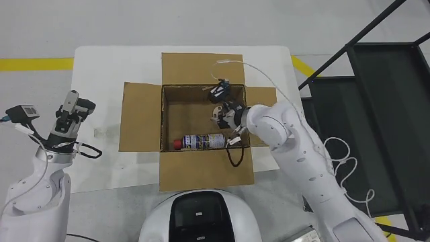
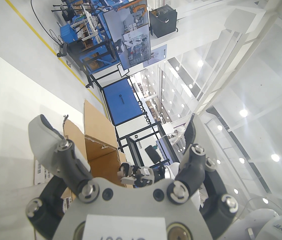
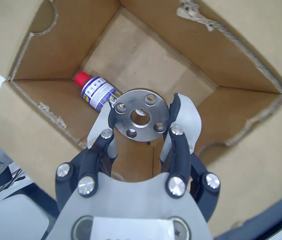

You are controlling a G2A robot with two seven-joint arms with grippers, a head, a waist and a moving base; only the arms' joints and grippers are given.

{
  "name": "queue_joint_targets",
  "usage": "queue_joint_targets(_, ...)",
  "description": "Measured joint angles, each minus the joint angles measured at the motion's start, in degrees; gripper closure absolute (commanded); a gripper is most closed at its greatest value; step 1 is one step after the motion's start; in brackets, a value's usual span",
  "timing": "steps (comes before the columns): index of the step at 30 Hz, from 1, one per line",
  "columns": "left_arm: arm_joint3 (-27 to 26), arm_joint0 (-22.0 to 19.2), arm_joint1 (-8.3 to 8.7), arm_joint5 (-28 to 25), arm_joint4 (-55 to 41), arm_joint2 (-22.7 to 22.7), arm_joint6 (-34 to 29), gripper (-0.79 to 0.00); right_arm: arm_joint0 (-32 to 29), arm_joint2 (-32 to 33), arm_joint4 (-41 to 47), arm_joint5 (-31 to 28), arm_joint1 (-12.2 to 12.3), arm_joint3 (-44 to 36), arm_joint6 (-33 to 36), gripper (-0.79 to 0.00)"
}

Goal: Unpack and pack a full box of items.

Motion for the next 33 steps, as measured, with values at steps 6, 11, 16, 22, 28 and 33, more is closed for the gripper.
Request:
queue_joint_targets(6, 0.00, 0.00, 0.00, 0.00, 0.00, 0.00, 0.00, -0.785, -8.46, 13.80, 6.89, -2.97, 2.10, -10.46, 5.55, 0.000)
queue_joint_targets(11, 0.00, 0.00, 0.00, 0.00, 0.00, 0.00, 0.00, -0.785, -14.80, 23.79, 9.80, -3.64, 3.14, -9.93, 3.37, 0.000)
queue_joint_targets(16, 0.00, 0.00, 0.00, 0.00, 0.00, 0.00, 0.00, -0.785, -20.44, 30.08, 12.80, -3.74, 3.55, -7.00, -2.55, 0.000)
queue_joint_targets(22, 0.00, 0.00, 0.00, 0.00, 0.00, 0.00, 0.00, -0.785, -24.99, 33.08, 13.56, -3.71, 3.84, -4.90, -7.80, 0.000)
queue_joint_targets(28, 0.00, 0.00, 0.00, 0.00, 0.00, 0.00, 0.00, -0.785, -24.96, 33.03, 13.49, -3.69, 3.85, -4.90, -7.75, 0.000)
queue_joint_targets(33, 0.00, 0.00, 0.00, 0.00, 0.00, 0.00, 0.00, -0.785, -24.97, 33.03, 13.50, -3.69, 3.85, -4.90, -7.75, 0.000)
